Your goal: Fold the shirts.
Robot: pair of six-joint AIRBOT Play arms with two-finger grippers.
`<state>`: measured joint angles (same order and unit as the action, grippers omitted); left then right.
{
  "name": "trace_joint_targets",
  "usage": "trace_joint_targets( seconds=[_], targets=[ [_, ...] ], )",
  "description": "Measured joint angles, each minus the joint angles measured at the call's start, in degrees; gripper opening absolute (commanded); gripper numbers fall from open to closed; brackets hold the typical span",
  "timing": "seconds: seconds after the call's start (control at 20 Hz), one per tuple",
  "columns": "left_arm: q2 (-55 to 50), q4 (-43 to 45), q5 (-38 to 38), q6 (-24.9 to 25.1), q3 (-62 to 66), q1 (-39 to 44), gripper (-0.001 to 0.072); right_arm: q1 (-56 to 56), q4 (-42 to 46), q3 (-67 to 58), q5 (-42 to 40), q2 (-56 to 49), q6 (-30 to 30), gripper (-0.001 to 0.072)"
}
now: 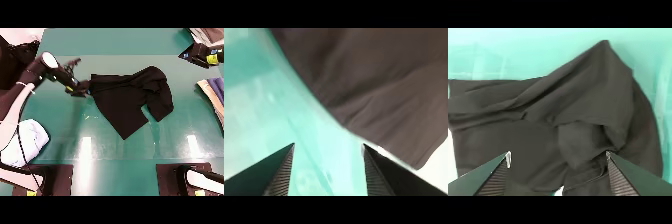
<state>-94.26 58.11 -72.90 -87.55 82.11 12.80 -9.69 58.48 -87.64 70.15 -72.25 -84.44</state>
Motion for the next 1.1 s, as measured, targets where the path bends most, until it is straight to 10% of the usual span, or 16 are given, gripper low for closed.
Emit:
trace_joint_targets(
  seconds=[0.65, 0.8, 1.1],
  targets=[
    [0.0, -1.7, 15.8, -3.5, -10.0, 9.0, 0.0488, 1.4, 0.0, 0.0, 4.2, 1.7, 0.1, 0.0678],
    [-0.2, -1.3, 18.7, -3.9, -10.2, 9.2, 0.0023, 1.4, 0.0, 0.0, 5.7, 1.7, 0.1, 0.066],
    [-0.1, -2.4, 20.9, -3.6, -9.1, 9.3, 0.0024, 1.5, 1.8, 7.2, 8.9, 3.8, -0.4, 0.0656]
  ],
)
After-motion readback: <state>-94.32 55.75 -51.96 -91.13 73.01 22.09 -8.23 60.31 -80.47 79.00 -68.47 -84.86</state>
